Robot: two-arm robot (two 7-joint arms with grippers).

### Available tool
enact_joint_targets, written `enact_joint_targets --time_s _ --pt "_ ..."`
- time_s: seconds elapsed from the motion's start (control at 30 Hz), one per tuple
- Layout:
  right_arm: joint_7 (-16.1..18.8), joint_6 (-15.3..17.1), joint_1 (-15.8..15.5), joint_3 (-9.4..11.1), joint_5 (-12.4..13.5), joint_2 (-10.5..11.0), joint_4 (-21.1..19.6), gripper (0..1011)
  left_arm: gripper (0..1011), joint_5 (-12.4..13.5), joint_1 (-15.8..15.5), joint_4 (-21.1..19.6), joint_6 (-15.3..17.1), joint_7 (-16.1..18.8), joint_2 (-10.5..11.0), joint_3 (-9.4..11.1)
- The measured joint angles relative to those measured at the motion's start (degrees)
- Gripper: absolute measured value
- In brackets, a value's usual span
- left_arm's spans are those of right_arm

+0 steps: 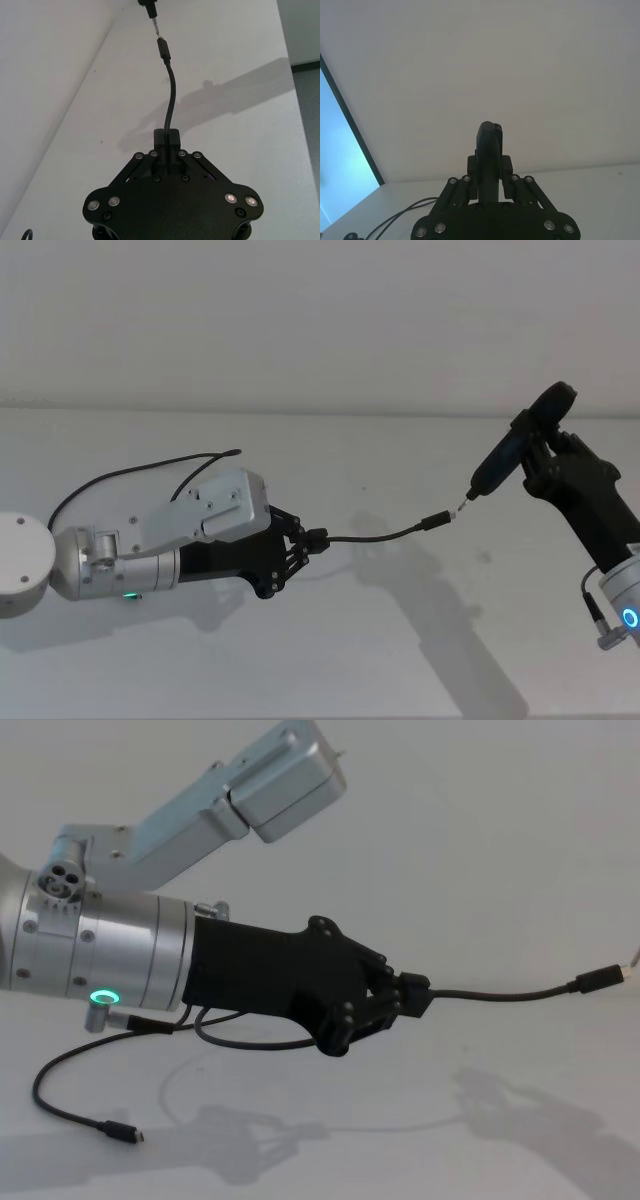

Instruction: Pick up the data cable with the one hand.

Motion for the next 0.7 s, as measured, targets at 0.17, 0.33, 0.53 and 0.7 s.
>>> enact_joint_targets --time_s 0.17,0.33,0.53,0.7 --pt "-0.16 0.08 0.05 -0.17 0.21 0.11 0.32 274 46 0.0 0.0 -0.03 -0.04 0.0 0.01 0.0" --pt "-0.46 0.07 0.11 -0.32 0.44 0.19 0.61 275 46 0.0 0.0 -0.04 -0.07 -0.01 0.01 0.0" --pt "-0.61 -0.04 0.12 -0.48 0.75 0.26 0.75 275 46 -0.01 0.0 -0.04 -0.08 -0.01 0.01 0.0" --pt "-0.82 -0.22 0.05 -0.65 0.99 0.34 0.76 275 46 -0.01 0.0 -0.04 -0.08 0.0 0.01 0.0"
